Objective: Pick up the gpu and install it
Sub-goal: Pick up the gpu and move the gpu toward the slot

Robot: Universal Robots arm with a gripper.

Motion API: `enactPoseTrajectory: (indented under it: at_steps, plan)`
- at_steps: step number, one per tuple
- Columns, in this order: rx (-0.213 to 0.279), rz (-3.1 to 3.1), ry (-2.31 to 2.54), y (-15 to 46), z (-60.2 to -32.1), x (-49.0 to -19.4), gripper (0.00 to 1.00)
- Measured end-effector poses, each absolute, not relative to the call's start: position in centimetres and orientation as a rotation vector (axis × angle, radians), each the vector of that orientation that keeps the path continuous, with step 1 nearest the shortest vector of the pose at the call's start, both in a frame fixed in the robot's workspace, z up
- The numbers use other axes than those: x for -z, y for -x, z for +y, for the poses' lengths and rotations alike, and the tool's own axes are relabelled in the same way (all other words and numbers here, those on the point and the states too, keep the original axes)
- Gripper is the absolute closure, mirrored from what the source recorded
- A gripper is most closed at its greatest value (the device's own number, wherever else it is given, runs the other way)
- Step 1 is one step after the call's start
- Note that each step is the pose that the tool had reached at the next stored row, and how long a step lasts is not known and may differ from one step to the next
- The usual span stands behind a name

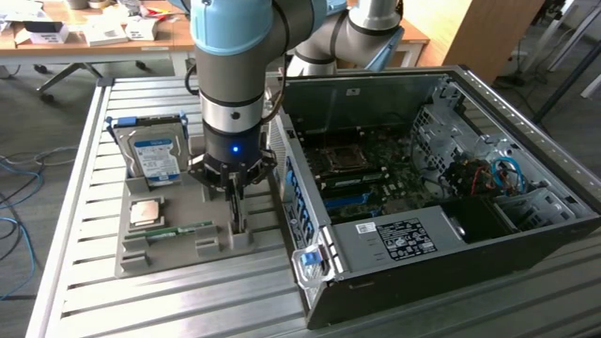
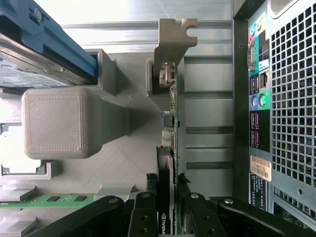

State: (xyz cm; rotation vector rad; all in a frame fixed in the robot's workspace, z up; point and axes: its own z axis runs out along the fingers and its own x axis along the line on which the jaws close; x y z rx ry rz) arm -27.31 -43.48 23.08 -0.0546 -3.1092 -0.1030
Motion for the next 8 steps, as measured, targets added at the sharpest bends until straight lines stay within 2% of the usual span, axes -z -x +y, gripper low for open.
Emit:
enactPoseTrajectory:
  at_steps: [8]
  plan:
    - [0.103,-3.109,0.054,27.3,-43.5,-25.2,0.74]
